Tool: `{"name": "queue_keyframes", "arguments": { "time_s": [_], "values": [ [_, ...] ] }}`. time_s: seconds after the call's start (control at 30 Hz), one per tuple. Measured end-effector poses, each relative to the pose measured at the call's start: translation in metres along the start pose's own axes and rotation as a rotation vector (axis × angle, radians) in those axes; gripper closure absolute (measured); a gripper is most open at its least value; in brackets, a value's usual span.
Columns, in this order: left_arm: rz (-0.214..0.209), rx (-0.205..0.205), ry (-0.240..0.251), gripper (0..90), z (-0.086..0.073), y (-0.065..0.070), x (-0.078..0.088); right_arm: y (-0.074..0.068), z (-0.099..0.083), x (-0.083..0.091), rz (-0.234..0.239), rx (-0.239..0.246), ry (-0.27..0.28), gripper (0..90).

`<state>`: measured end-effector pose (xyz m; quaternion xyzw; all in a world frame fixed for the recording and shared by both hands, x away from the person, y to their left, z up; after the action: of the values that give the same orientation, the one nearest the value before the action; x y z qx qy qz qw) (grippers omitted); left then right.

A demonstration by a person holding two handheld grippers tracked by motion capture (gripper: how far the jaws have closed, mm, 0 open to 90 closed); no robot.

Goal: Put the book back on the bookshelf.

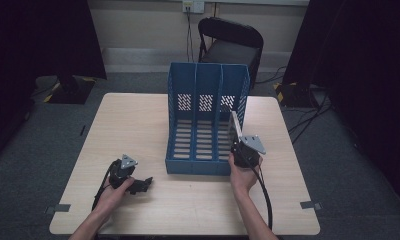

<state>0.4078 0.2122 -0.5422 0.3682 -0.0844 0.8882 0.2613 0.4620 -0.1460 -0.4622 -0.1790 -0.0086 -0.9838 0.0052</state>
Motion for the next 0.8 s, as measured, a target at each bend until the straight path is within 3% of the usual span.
{"name": "queue_keyframes", "arguments": {
  "time_s": [0.4, 0.63, 0.8],
  "values": [
    [-0.002, -0.002, 0.001, 0.0, 0.0, 0.0004, 0.0, -0.0002, -0.0031, -0.0028, -0.097, -0.029, -0.008, 76.1],
    [-0.006, -0.006, -0.001, 0.0, -0.0001, 0.0006, 0.0001, 0.0018, 0.0031, -0.0018, -0.093, -0.004, 0.015, 72.1],
    [-0.005, -0.006, 0.0, 0.0, -0.0001, 0.0007, 0.0001, 0.0014, 0.0033, -0.0033, -0.073, 0.001, 0.01, 75.8]
  ]
}}
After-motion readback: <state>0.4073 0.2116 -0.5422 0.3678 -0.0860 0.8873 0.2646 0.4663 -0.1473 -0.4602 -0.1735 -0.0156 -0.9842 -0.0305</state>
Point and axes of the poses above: each handheld gripper's, and its own axes: x roughly backward along the jaws, z roughly out of its top, y roughly to its right, the point moved 5 cm from there along -x, roughly forward along the jaws, and after that the axes turned 3 degrees about -z, right-handed, at the moved point
